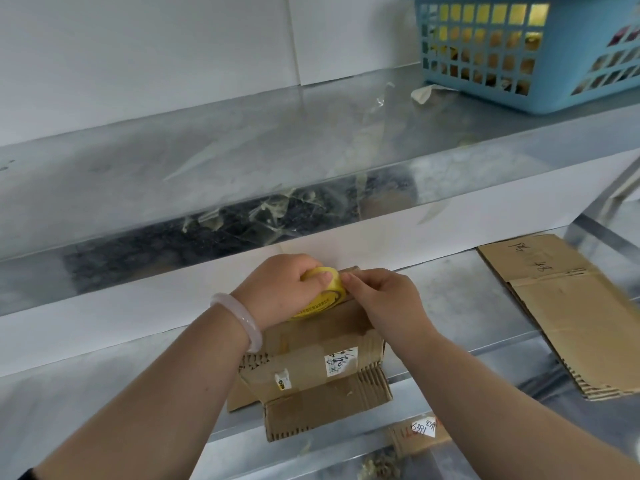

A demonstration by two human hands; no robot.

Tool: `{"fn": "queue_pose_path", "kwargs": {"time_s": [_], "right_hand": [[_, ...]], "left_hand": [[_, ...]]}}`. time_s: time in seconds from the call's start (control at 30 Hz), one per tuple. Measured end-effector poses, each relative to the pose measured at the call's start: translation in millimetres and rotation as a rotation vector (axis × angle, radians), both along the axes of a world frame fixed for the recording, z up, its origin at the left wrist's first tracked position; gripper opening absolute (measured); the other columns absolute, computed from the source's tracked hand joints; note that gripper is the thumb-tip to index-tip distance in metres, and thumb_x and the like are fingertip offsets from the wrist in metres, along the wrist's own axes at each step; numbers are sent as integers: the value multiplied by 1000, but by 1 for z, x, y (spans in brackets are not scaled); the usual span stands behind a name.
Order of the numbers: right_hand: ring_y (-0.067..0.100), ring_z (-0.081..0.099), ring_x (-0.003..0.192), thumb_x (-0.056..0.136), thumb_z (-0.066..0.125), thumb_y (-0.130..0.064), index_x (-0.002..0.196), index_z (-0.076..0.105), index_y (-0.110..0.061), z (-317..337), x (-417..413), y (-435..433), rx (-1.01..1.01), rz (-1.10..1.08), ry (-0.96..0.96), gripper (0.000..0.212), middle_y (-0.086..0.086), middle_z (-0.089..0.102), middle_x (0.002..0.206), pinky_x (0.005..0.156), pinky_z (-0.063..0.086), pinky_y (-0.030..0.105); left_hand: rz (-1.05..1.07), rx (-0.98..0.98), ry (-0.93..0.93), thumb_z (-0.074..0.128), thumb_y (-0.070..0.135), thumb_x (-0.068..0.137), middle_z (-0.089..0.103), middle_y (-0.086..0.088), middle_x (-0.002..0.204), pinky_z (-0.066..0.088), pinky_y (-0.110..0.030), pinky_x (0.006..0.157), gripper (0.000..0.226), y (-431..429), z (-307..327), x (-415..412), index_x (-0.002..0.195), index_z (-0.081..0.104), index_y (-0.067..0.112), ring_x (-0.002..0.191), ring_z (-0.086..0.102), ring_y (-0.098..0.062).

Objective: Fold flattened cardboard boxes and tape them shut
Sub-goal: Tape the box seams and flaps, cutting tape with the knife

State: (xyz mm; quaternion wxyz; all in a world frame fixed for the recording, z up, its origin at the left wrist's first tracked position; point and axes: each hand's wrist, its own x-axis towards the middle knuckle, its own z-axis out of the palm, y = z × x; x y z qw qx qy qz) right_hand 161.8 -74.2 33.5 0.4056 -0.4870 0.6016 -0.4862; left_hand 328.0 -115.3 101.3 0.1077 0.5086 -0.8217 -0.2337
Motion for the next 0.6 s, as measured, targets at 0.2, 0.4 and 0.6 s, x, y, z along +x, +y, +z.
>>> {"fn": "queue_pose_path", "kwargs": {"time_s": [0.2,0.4,0.6], "right_hand": [[-10,57,61,88,71,-32,66,67,-29,5,-10,-4,37,-41,96,23,-18,65,61,53,40,6],[20,72,81,91,68,-30,75,72,-14,9,-17,-6,69,-45,-71,22,1,75,75,84,57,41],[25,70,71,97,58,-11,76,61,-2,27,-28,-3,48,-102,-514,24,8,69,67,76,61,41]], "left_hand": [[-20,-28,-66,48,44,95,63,1,78,43,-30,65,34,-4,3,-11,86,66,16,75,58,-15],[-25,-8,-101,49,49,93,61,4,75,43,-31,61,34,-6,3,-15,82,64,21,71,57,-11],[-19,-34,-200,46,61,90,62,-4,80,48,-39,69,51,-9,3,-30,86,62,12,75,59,-19]]}}
